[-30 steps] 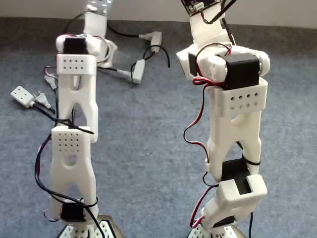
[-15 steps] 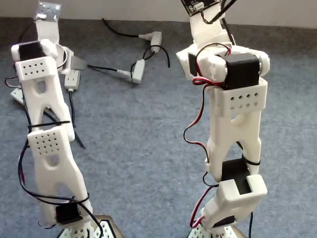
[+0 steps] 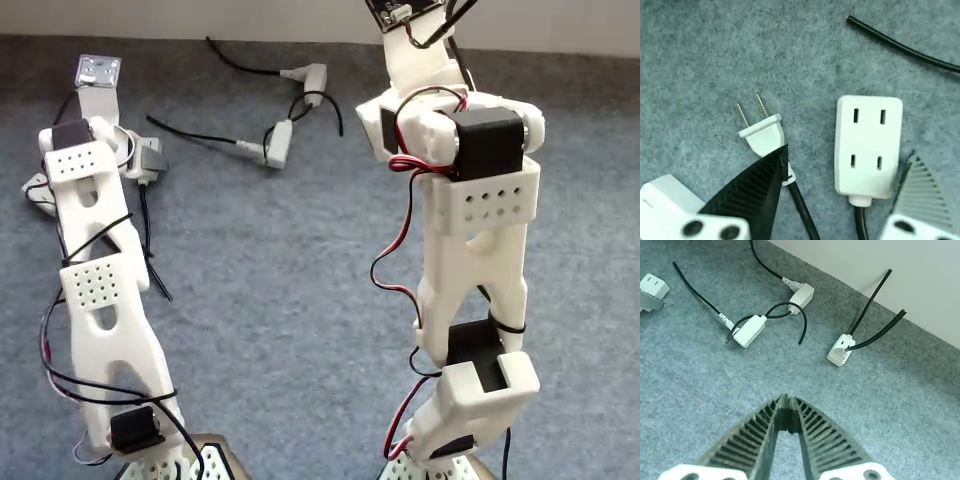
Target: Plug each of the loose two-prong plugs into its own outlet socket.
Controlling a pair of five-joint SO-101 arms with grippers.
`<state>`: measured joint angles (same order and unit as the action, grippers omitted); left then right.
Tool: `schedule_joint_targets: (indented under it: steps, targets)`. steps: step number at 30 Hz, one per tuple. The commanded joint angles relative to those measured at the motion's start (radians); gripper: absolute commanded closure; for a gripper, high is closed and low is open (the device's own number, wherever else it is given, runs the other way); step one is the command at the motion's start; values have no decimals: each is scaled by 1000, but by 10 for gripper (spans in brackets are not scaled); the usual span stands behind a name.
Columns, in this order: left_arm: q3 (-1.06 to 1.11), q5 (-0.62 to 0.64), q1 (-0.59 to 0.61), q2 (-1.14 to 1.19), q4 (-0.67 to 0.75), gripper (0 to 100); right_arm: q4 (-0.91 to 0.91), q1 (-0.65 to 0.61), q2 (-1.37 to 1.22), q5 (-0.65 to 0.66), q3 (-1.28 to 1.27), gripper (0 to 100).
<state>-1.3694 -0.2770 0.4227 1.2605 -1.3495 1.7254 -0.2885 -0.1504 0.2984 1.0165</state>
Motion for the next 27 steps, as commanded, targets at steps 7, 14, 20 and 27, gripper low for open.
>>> schedule_joint_targets:
  steps: [7, 14, 20, 27]
  targets:
    - [-21, -2, -93, 8, 14, 779, 38, 7, 16, 8, 33, 992]
    - [-21, -5, -111, 61, 15, 850, 38, 7, 16, 8, 35, 992]
    - [-21, -6, -107, 90, 14, 928, 38, 7, 16, 8, 35, 992]
    - [-45, -8, -110, 56, 6, 963, 38, 8, 16, 8, 35, 992]
